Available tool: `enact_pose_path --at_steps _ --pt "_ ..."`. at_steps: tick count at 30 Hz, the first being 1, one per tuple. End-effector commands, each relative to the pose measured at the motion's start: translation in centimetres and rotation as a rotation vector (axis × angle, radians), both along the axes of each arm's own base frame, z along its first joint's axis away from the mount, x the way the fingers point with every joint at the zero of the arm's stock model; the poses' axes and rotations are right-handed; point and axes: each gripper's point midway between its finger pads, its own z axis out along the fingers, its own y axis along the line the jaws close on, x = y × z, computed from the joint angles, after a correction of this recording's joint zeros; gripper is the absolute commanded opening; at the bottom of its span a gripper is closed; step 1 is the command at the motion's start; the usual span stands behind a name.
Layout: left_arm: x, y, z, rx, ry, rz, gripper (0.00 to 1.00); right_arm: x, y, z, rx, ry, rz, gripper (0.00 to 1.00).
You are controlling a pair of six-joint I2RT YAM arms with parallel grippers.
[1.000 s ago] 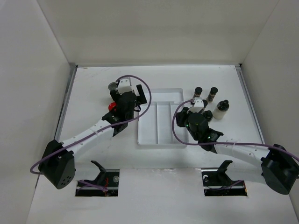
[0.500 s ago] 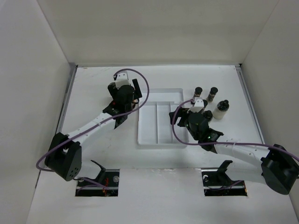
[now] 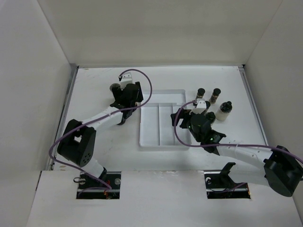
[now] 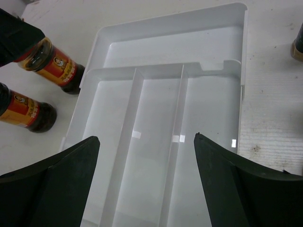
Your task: Organize the condiment bottles
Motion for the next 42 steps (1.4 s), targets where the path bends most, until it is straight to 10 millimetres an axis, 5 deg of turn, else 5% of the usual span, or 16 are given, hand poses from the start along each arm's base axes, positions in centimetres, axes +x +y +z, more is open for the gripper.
enact_pose_path --at_steps 1,16,26,36,42 --pt "1.4 -0.9 1.8 -0.048 -0.046 -0.011 0.86 0.7 0.5 1.3 0.035 -0.038 0.002 0.88" --pt "1.6 -1.1 -0.8 -0.058 0.006 -0.006 0.74 0.7 0.1 1.5 0.040 -0.042 -0.004 0.90" --pt "2.0 -1.3 -0.3 -0.037 0.000 -0.013 0.41 0.7 0.0 1.4 0.041 -0.040 -0.008 0.90" --pt "1.8 -1.4 7.7 -0.078 -0.166 -0.023 0.29 0.7 0.1 1.7 0.045 -0.046 -0.006 0.91" --pt "1.7 -1.9 10.4 -0.087 -0.217 -0.036 0.27 0.7 0.0 1.9 0.050 -0.050 -0.006 0.91"
